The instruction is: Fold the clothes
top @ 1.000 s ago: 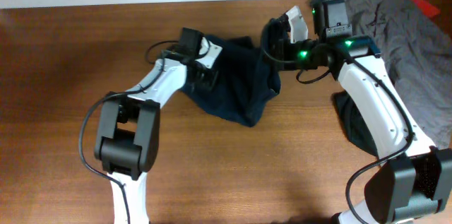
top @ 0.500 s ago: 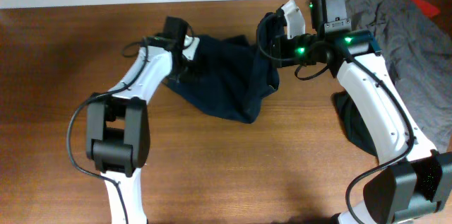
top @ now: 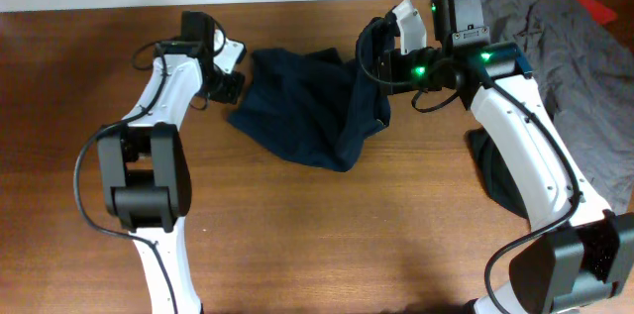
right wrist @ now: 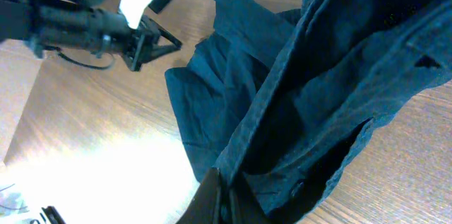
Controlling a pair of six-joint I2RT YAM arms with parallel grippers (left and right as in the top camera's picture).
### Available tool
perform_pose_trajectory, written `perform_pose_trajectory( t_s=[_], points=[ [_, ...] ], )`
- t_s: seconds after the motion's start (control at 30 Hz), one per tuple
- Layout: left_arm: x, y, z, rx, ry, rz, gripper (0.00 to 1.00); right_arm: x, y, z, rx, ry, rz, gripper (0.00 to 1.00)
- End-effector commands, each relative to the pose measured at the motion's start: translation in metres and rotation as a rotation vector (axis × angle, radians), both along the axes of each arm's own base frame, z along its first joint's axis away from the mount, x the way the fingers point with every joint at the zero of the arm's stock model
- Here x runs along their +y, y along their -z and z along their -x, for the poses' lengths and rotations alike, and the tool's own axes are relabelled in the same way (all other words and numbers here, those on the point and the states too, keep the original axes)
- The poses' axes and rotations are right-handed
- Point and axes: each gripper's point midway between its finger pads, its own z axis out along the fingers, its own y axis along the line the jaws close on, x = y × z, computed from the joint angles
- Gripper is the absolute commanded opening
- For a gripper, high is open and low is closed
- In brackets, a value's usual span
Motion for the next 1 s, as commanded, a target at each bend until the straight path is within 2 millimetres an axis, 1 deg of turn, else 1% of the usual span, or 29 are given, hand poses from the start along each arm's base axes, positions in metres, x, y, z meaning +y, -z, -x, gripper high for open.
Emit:
perform_pose_trajectory(
  t_s=[0.0,0.13,0.23,0.33,0.4,0.43,0.57,0.67,0.73,0.8,0.9,0.97],
  points=[
    [-0.014,0.002,-0.001,-0.006,0.067,0.024,0.0,0.009,-0.025,0.001,-0.07,-0.022,-0.016,0.04],
    [-0.02,0.009,0.001,0.009,0.08,0.022,0.0,0.024,-0.027,0.0,-0.097,-0.053,-0.02,0.04],
    [-0.02,0.012,0.006,0.035,0.072,0.024,0.0,0.04,-0.024,-0.004,-0.122,-0.085,-0.026,0.04],
    [-0.019,0.014,0.011,0.054,0.072,0.023,0.0,0.065,-0.014,-0.011,-0.155,-0.137,-0.034,0.04],
    [-0.019,0.014,0.011,0.057,0.07,0.024,0.0,0.079,-0.009,-0.013,-0.171,-0.166,-0.037,0.04],
    [-0.021,0.014,0.012,0.058,0.066,0.034,0.0,0.093,-0.002,-0.015,-0.182,-0.192,-0.04,0.04],
    [-0.023,0.013,0.011,0.057,0.066,0.047,0.0,0.123,0.017,-0.018,-0.197,-0.244,-0.05,0.04],
    [-0.023,0.014,0.011,0.058,0.063,0.048,0.0,0.145,0.028,-0.021,-0.228,-0.279,-0.064,0.04],
    [-0.023,0.015,0.011,0.061,0.063,0.048,0.0,0.157,0.027,-0.022,-0.257,-0.297,-0.077,0.04],
    [-0.023,0.023,0.014,0.079,0.059,0.048,0.0,0.164,0.019,-0.024,-0.287,-0.296,-0.1,0.04],
    [-0.024,0.031,0.016,0.1,0.043,0.056,0.0,0.169,0.007,-0.03,-0.325,-0.278,-0.14,0.04],
    [-0.026,0.031,0.016,0.102,0.039,0.07,0.0,0.172,0.0,-0.034,-0.362,-0.277,-0.152,0.04]
  ],
)
